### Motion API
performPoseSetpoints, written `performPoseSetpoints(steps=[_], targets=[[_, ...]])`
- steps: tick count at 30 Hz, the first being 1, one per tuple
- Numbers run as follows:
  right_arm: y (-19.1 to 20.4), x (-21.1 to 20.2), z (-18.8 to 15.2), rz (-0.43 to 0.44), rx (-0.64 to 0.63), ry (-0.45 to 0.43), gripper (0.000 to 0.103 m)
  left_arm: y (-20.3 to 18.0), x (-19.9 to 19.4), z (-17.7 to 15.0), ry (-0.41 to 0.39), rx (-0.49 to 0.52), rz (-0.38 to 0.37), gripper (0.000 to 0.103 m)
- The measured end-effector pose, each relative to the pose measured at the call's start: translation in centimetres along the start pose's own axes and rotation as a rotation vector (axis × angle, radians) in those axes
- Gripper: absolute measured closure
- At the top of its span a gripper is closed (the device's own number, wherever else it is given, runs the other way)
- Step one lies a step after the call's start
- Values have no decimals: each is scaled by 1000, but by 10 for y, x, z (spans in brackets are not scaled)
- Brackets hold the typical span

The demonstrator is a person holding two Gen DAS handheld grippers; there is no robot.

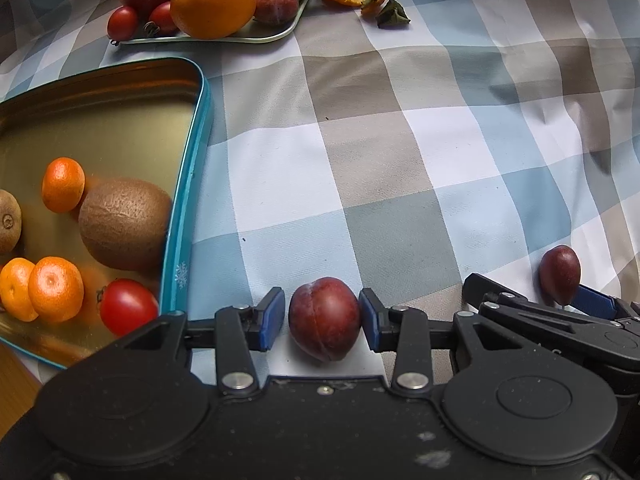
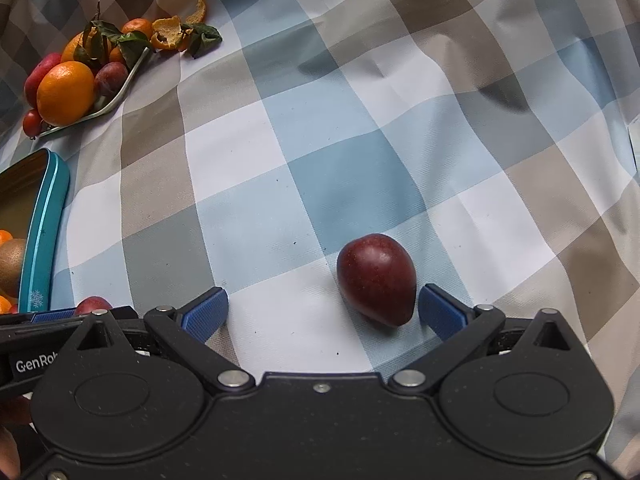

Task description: Organize fruits

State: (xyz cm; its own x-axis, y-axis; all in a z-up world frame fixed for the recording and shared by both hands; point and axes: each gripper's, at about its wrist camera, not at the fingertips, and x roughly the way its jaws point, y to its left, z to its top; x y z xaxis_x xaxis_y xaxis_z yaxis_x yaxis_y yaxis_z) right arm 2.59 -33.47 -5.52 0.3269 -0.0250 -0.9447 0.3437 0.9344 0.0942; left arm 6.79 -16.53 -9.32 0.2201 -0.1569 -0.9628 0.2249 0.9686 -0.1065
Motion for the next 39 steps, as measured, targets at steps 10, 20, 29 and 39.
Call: performPoseSetpoints(steps=[10, 20, 29, 39], targets=[[4, -1, -3, -32, -15, -16, 0, 11, 0, 2, 11, -71, -63, 54], [3, 1, 1, -34, 2, -2, 0, 21, 1, 7, 27, -144, -114, 44], [7, -2, -7, -61, -10, -44, 1, 16, -3, 2, 7, -146, -122, 36], [7, -1, -2, -61, -8, -26, 1, 14, -3, 3, 3, -157, -96, 42]])
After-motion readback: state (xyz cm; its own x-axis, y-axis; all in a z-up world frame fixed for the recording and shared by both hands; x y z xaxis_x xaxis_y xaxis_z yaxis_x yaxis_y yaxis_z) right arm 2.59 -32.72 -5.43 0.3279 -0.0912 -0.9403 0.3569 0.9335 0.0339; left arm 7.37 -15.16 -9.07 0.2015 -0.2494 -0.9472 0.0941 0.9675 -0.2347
